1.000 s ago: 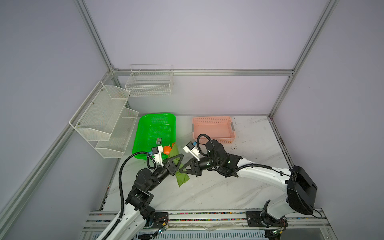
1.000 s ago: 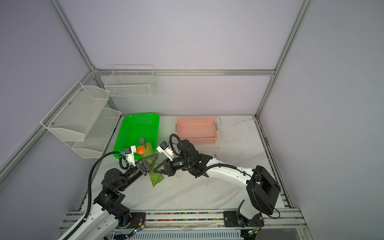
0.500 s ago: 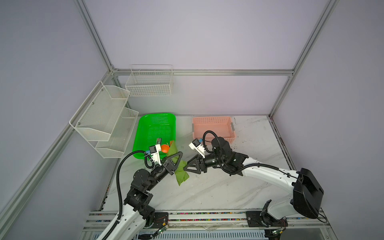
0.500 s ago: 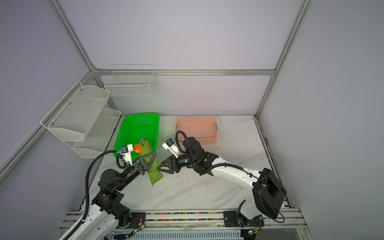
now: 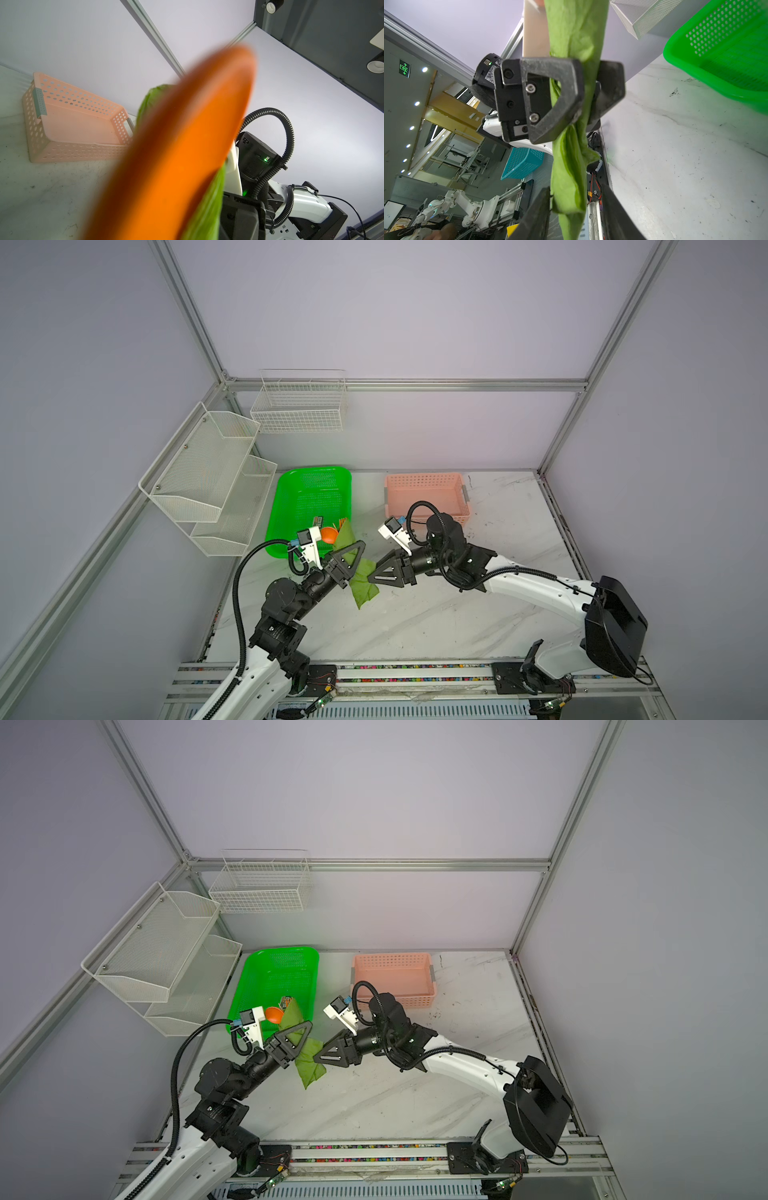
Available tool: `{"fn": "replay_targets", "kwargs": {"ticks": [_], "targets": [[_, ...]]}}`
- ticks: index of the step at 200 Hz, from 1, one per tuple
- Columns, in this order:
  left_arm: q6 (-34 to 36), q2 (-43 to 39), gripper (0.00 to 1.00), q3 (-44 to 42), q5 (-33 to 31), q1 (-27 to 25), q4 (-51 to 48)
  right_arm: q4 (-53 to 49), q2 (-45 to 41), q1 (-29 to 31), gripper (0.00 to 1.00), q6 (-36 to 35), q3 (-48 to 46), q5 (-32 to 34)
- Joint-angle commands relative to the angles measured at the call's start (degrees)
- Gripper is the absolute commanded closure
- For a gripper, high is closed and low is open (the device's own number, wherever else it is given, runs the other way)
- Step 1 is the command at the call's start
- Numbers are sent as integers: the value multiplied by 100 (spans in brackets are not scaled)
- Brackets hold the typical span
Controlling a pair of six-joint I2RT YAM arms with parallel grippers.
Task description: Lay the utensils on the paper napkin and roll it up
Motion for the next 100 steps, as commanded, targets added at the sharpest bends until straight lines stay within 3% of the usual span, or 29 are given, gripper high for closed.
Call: {"fn": "replay_targets", "kwargs": {"ticks": [1,57,100], "targets": [[45,-16,100,502,64,29,243,230,-126,-11,63,26,-42,-73],[191,-117,100,517,23,32,-9,217,-193,-127,68,48,-14,54],[213,-141,100,480,-9,33,-45,194,-208,-179,59,76,60,-106]]}}
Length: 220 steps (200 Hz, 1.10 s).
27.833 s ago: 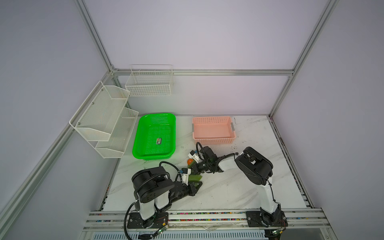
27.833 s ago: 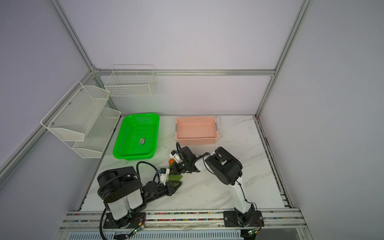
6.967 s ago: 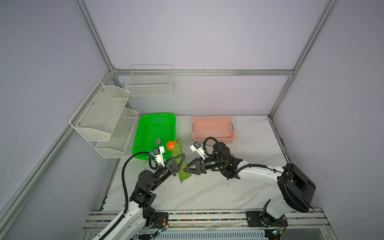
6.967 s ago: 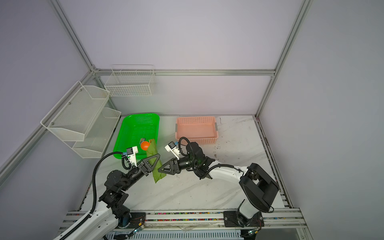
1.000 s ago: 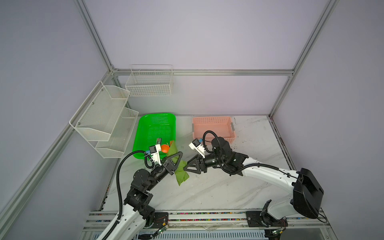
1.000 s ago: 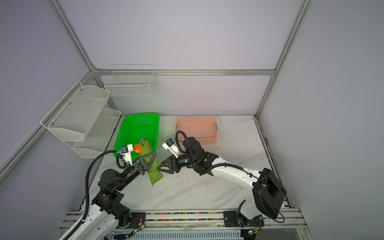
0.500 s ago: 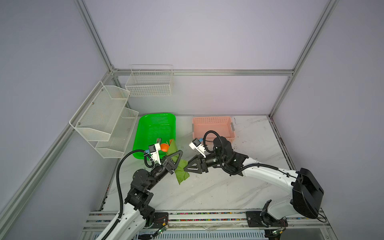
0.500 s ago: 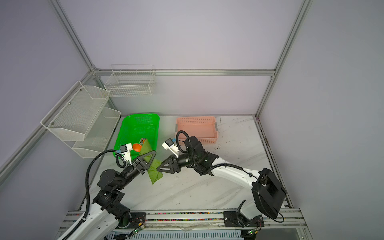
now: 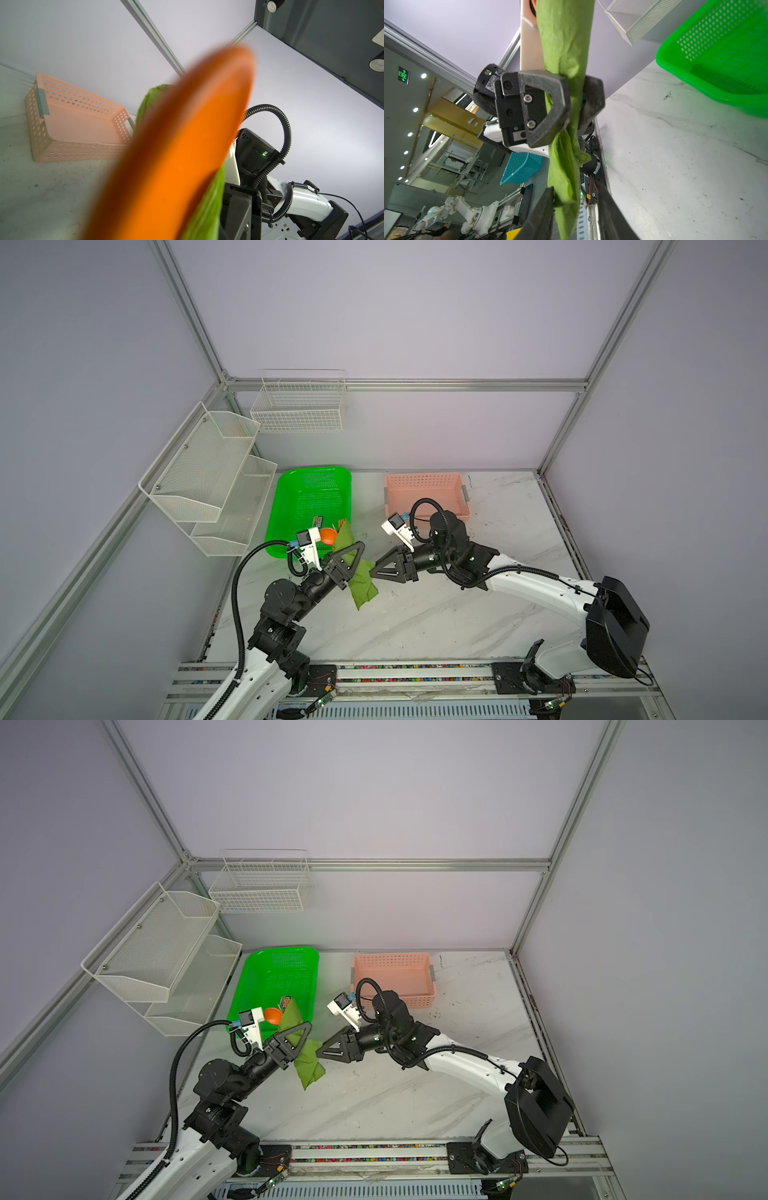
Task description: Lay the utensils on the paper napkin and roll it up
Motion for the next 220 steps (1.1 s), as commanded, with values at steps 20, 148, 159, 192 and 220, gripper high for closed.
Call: {"fn": "replay_targets", "kwargs": {"ticks": [20,148,159,192,220], "targets": [[149,13,100,467,9,31,174,236,-131,-19,58,55,74,-159],[132,234,100,452,51,30,359,583,23,91,81,302,100,-316],[132,231,100,451,53,30,362,603,43,91,84,322,108,-290],[131,225,100,454,70,36,356,565,137,91,93,330,135,-208],[132,173,100,435,72,29,323,466,93,69,100,304,162,-25]]}}
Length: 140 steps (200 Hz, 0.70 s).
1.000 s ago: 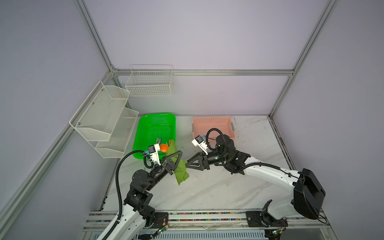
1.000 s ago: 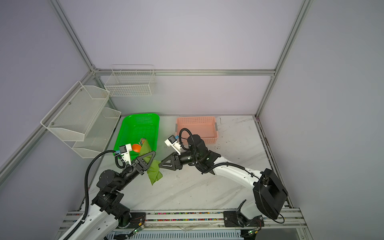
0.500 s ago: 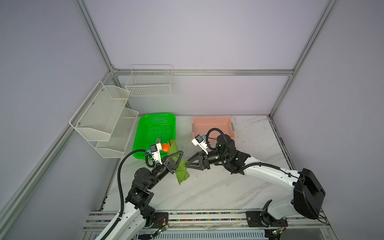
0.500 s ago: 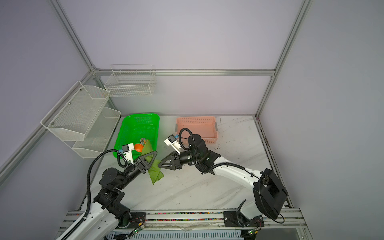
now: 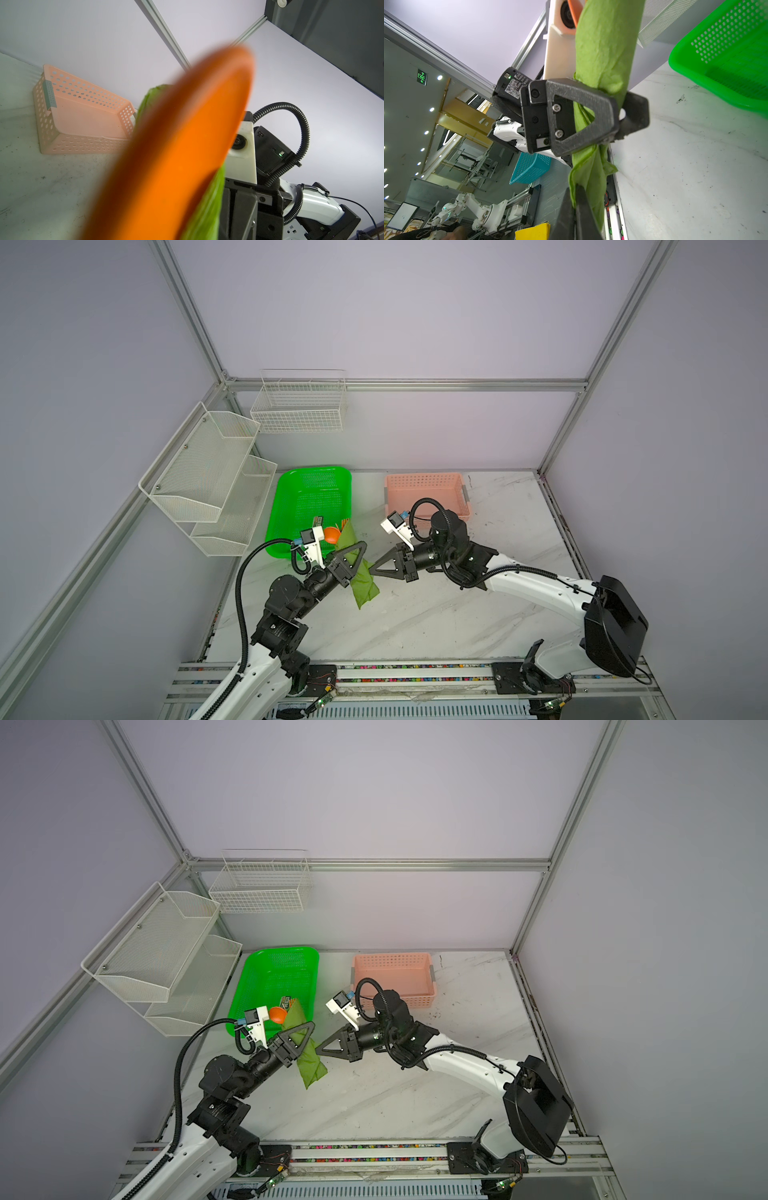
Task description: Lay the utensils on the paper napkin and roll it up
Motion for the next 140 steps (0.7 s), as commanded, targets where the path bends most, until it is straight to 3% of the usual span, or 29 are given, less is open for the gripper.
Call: {"fn": "replay_targets", "kwargs": {"ticks": [1,140], "targets": [[132,-74,100,435,72,29,276,82,-29,-3,100,-30,159,165],[141,-340,100,458,-39,31,3,-73,-42,-410,100,0,52,516]]}}
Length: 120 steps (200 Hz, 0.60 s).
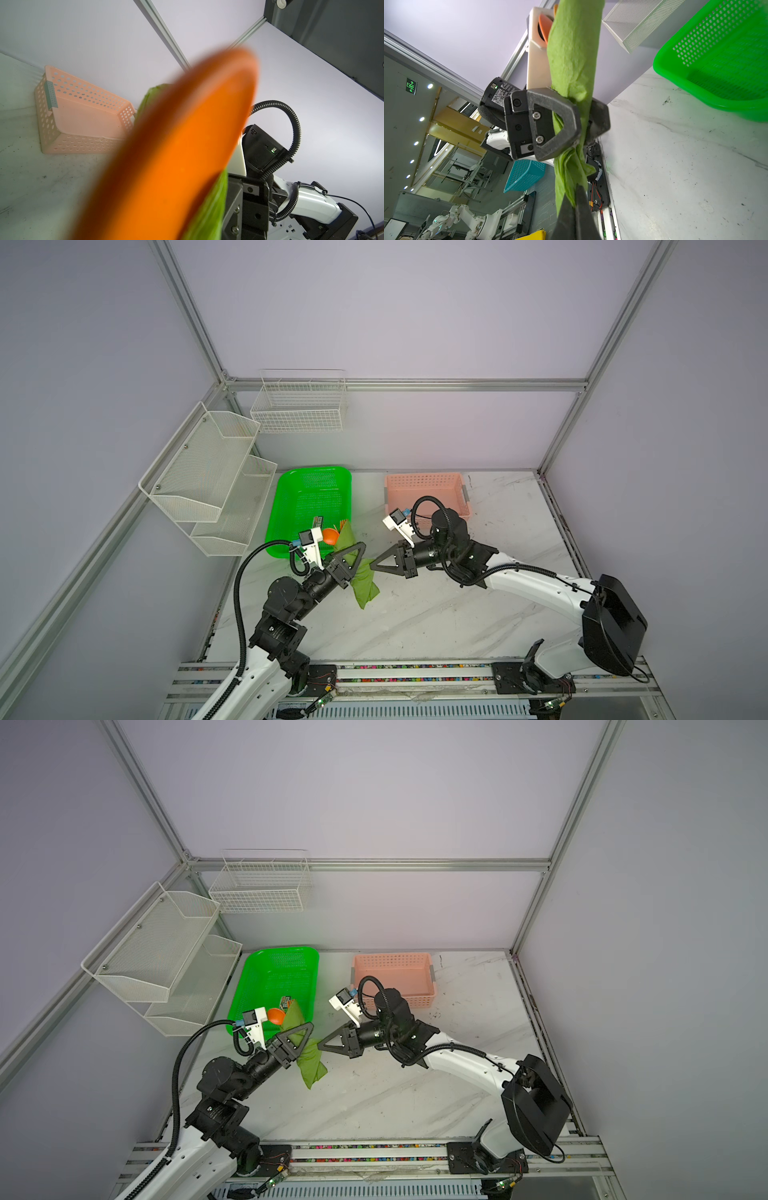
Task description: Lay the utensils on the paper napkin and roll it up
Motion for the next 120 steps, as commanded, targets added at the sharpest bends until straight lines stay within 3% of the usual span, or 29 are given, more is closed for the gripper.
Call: {"fn": "replay_targets", "kwargs": {"ticks": [1,77,120], "targets": [[139,-156,100,460,-10,30,164,-30,-43,-219,100,-9,51,268],[42,-255,100,478,-192,35,141,-30,170,-219,100,-90,-136,291],[-67,-211,90,449,-242,33,190,92,207,-221,100,-4,-168,234]]}}
